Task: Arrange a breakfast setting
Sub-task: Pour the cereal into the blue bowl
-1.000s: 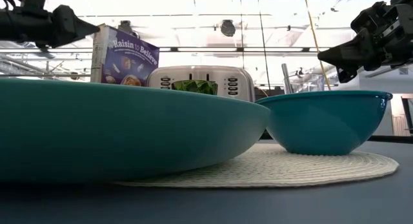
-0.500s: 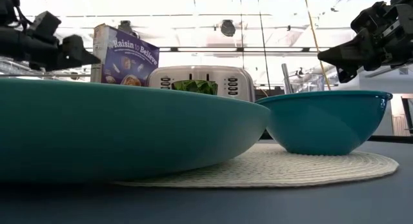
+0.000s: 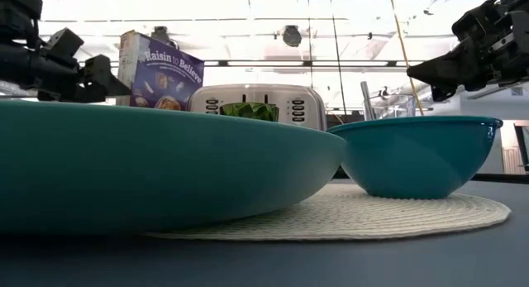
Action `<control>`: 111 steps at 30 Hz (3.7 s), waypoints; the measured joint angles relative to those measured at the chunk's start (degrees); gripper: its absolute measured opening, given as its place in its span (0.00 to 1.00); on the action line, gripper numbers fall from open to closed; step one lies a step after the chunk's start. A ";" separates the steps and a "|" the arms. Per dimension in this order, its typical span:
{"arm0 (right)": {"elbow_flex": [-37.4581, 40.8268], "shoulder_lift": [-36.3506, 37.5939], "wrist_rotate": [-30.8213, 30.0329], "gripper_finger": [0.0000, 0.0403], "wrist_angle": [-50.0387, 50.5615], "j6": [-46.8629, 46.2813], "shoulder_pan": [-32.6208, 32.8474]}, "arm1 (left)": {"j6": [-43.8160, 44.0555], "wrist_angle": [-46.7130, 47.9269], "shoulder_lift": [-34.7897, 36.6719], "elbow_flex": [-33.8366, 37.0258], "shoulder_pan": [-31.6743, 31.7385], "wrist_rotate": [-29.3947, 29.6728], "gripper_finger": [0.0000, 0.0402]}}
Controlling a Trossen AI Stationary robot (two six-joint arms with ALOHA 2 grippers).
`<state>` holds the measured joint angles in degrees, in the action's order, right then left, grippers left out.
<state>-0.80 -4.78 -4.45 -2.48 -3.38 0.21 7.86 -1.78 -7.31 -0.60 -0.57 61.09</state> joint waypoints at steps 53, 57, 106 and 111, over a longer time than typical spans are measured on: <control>0.00 -0.02 -0.02 0.02 -0.26 2.78 0.01 | 11.92 -27.96 -35.30 0.00 19.95 -9.45 0.99; 0.00 -0.02 -0.02 0.02 -0.26 2.78 0.02 | 14.62 -28.46 -38.26 0.00 20.52 -10.41 0.99; 0.00 -0.02 -0.02 0.02 -0.28 2.45 0.02 | -1.05 -42.94 -44.63 -6.02 20.47 -12.98 0.28; -0.01 -0.02 0.00 0.02 -0.28 2.38 0.02 | -8.15 -42.95 -43.82 -11.91 20.47 -12.88 0.28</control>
<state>-0.81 -4.79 -4.45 -2.76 -0.99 0.23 -0.29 -44.73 -51.12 -12.51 19.90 48.21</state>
